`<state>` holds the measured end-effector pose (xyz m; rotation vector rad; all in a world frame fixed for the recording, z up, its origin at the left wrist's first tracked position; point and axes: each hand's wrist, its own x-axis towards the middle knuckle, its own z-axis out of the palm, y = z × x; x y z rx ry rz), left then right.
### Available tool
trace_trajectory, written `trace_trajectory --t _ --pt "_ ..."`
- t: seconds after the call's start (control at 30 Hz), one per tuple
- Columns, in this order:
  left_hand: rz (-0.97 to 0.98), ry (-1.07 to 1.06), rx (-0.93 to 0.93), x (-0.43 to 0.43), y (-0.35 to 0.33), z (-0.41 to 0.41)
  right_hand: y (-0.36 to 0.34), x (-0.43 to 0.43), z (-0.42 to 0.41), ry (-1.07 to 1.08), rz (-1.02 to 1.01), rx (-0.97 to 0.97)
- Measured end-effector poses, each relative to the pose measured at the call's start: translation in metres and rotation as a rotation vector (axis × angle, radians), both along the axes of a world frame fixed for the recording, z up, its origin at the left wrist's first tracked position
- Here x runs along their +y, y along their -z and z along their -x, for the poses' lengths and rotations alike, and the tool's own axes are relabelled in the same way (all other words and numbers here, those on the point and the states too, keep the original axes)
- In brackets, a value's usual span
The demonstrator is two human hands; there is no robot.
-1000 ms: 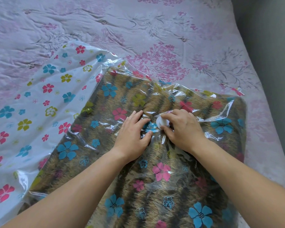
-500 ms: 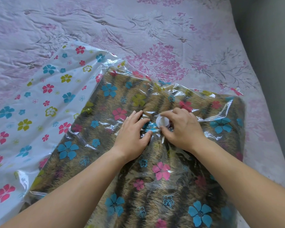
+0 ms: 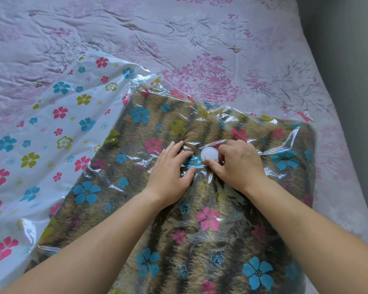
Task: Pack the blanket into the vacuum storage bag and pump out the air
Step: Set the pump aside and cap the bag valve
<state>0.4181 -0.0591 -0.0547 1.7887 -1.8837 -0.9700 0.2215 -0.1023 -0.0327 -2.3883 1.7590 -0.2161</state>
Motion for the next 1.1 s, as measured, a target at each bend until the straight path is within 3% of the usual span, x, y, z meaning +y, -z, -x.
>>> trace_trajectory --t 0.1,0.2,0.43,0.9,1.1 --pt "0.008 0.001 0.003 0.000 -0.001 0.000 -0.002 0.002 -0.003 0.026 0.024 -0.093" --pt "0.006 0.001 0.000 0.001 -0.001 0.000 0.001 0.005 -0.005 -0.034 -0.051 -0.068" --pt "0.005 0.034 -0.021 0.001 -0.002 -0.003 0.001 0.002 -0.013 0.082 -0.038 -0.071" --pt "0.017 0.074 -0.242 0.024 -0.005 -0.022 -0.006 0.011 -0.017 0.089 -0.083 0.006" --pt "-0.013 0.097 -0.314 0.036 -0.006 -0.025 0.004 0.010 -0.027 0.211 -0.034 0.015"
